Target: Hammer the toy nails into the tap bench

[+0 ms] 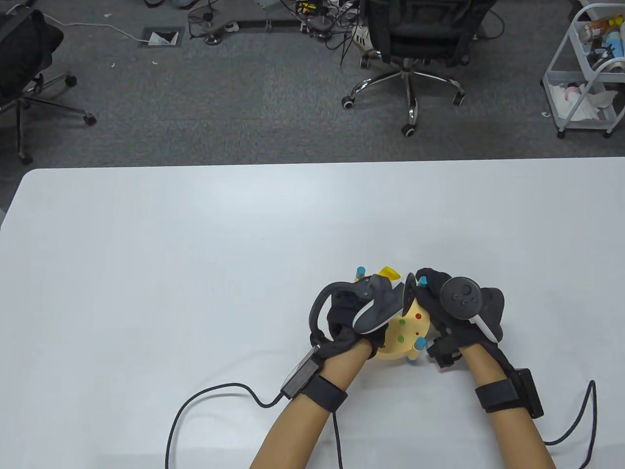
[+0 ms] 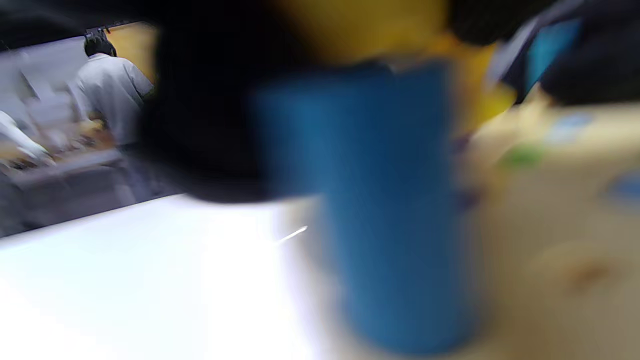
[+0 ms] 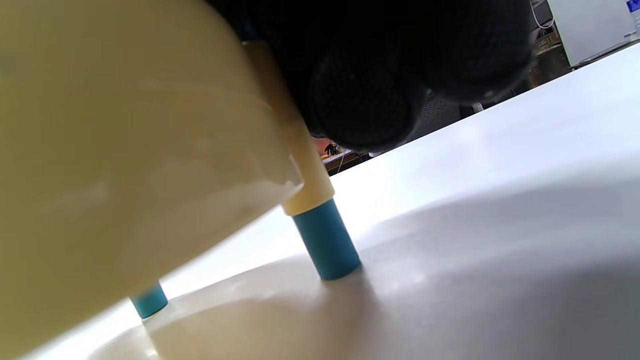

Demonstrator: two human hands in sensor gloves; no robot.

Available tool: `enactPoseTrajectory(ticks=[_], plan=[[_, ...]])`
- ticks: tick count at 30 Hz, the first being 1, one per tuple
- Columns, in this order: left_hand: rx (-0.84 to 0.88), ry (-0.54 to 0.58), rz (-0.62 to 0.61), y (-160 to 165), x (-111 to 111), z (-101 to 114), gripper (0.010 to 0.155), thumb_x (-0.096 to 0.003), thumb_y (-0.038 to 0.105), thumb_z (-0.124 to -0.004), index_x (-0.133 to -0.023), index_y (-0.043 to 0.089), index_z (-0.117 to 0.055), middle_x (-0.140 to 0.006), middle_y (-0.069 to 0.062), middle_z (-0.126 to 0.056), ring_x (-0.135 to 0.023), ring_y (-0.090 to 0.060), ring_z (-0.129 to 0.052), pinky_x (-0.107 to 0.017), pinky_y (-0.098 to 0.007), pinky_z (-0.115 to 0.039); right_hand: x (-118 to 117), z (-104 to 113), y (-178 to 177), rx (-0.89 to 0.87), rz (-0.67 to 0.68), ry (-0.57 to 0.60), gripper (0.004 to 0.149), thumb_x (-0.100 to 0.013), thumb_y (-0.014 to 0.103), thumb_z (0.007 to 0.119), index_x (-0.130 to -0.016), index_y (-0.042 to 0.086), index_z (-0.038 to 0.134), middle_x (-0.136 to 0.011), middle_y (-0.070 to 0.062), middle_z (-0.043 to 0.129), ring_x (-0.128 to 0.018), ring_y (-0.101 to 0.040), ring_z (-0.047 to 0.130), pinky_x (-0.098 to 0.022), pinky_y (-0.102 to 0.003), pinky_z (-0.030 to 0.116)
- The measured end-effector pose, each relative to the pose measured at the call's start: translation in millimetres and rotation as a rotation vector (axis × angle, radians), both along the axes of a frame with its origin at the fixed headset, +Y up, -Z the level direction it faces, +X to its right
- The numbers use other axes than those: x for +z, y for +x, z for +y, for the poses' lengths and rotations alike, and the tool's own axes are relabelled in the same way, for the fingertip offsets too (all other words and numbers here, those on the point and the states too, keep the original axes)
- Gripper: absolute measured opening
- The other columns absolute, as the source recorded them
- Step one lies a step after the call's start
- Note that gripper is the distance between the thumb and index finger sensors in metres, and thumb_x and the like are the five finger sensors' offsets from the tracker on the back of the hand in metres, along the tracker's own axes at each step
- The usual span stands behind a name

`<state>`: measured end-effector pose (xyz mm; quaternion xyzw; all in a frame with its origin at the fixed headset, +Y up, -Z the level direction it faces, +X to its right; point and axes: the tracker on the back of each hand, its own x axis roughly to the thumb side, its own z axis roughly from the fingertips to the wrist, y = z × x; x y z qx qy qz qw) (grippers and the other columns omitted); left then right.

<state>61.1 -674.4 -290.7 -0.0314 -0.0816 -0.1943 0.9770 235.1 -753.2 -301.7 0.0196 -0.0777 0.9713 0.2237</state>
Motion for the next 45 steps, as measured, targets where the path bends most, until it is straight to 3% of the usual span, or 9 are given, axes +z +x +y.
enactPoseTrajectory(ticks=[2, 5, 9, 11, 17, 18, 20, 28, 45], plan=[[0.033, 0.191, -0.045, -0.1, 6.7, 9.8, 0.065, -0.0338, 0.056, -0.067, -0.084, 0.017, -0.080, -0.044, -0.007, -0.104, -0.016, -0.020, -0.106, -0.010, -0.032, -0.086, -0.5, 0.0, 0.0, 0.005, 0.002, -0.002, 0.057, -0.042, 0.045, 0.069, -0.092, 0.018, 0.071, -0.081, -0.009, 0.087, -0.055, -0.022, 0.097, -0.042, -0.037, 0.083], [0.082, -0.023, -0.012, -0.9, 1.9, -2.4, 0.065, -0.0334, 0.054, -0.069, -0.084, 0.014, -0.078, -0.046, -0.012, -0.102, -0.018, -0.025, -0.104, -0.011, -0.036, -0.083, -0.1, -0.4, -0.2, 0.000, -0.001, -0.002, 0.057, -0.042, 0.045, 0.069, -0.092, 0.017, 0.071, -0.081, -0.010, 0.087, -0.055, -0.022, 0.097, -0.042, -0.037, 0.083], [0.258, 0.180, -0.062, -9.5, 8.9, 17.6, 0.065, -0.0345, 0.052, -0.074, -0.084, 0.011, -0.084, -0.043, -0.015, -0.105, -0.015, -0.027, -0.105, -0.009, -0.037, -0.083, -0.6, -0.2, -0.4, 0.008, 0.002, -0.003, 0.057, -0.042, 0.045, 0.069, -0.092, 0.018, 0.071, -0.081, -0.009, 0.087, -0.055, -0.021, 0.097, -0.042, -0.037, 0.083], [0.220, -0.085, -0.134, 1.8, -1.1, -14.0, 0.064, -0.0335, 0.047, -0.080, -0.082, 0.006, -0.088, -0.041, -0.023, -0.106, -0.012, -0.036, -0.103, -0.007, -0.042, -0.081, -0.6, -0.4, -0.7, 0.004, 0.000, -0.005, 0.057, -0.042, 0.044, 0.069, -0.092, 0.017, 0.071, -0.081, -0.010, 0.087, -0.055, -0.022, 0.097, -0.041, -0.037, 0.083], [0.204, 0.174, -0.115, 8.2, 5.0, 13.7, 0.065, -0.0325, 0.051, -0.076, -0.080, 0.010, -0.089, -0.039, -0.017, -0.108, -0.009, -0.029, -0.105, -0.005, -0.038, -0.084, -0.4, -0.7, -1.5, 0.013, -0.002, -0.001, 0.057, -0.042, 0.045, 0.069, -0.092, 0.017, 0.071, -0.081, -0.009, 0.087, -0.055, -0.022, 0.097, -0.041, -0.037, 0.083], [0.132, -0.081, -0.077, 12.8, -11.7, -14.2, 0.065, -0.0327, 0.047, -0.075, -0.078, 0.002, -0.087, -0.036, -0.022, -0.107, -0.004, -0.033, -0.104, -0.002, -0.041, -0.084, -0.3, -0.8, -1.7, 0.013, -0.004, -0.002, 0.057, -0.042, 0.044, 0.069, -0.092, 0.017, 0.071, -0.081, -0.010, 0.087, -0.055, -0.022, 0.097, -0.041, -0.037, 0.083], [-0.064, -0.054, -0.023, 11.1, -5.8, -4.3, 0.066, -0.0336, 0.058, -0.061, -0.082, 0.016, -0.074, -0.046, -0.006, -0.102, -0.014, -0.018, -0.104, -0.011, -0.030, -0.086, 0.0, -0.7, -2.3, 0.019, -0.008, 0.000, 0.057, -0.042, 0.044, 0.069, -0.092, 0.017, 0.071, -0.081, -0.010, 0.087, -0.055, -0.022, 0.097, -0.041, -0.037, 0.083], [0.510, 0.212, -0.101, -43.0, 43.4, 50.7, 0.065, -0.0358, 0.056, -0.067, -0.084, 0.014, -0.079, -0.044, -0.011, -0.103, -0.014, -0.023, -0.104, -0.009, -0.034, -0.084, 10.3, 5.8, 13.6, -0.019, 0.004, -0.059, 0.072, -0.041, 0.052, 0.066, -0.100, 0.010, 0.062, -0.086, -0.015, 0.082, -0.059, -0.024, 0.095, -0.043, -0.038, 0.081], [0.789, 0.071, 0.205, -159.1, 23.3, -15.5, 0.066, -0.0358, 0.056, -0.069, -0.085, 0.013, -0.079, -0.046, -0.013, -0.103, -0.015, -0.025, -0.103, -0.010, -0.035, -0.083, 52.5, -27.1, -13.8, 0.383, -0.048, -0.286, 0.067, -0.038, 0.050, 0.079, -0.095, 0.016, 0.066, -0.077, -0.005, 0.083, -0.051, -0.016, 0.092, -0.044, -0.034, 0.082]])
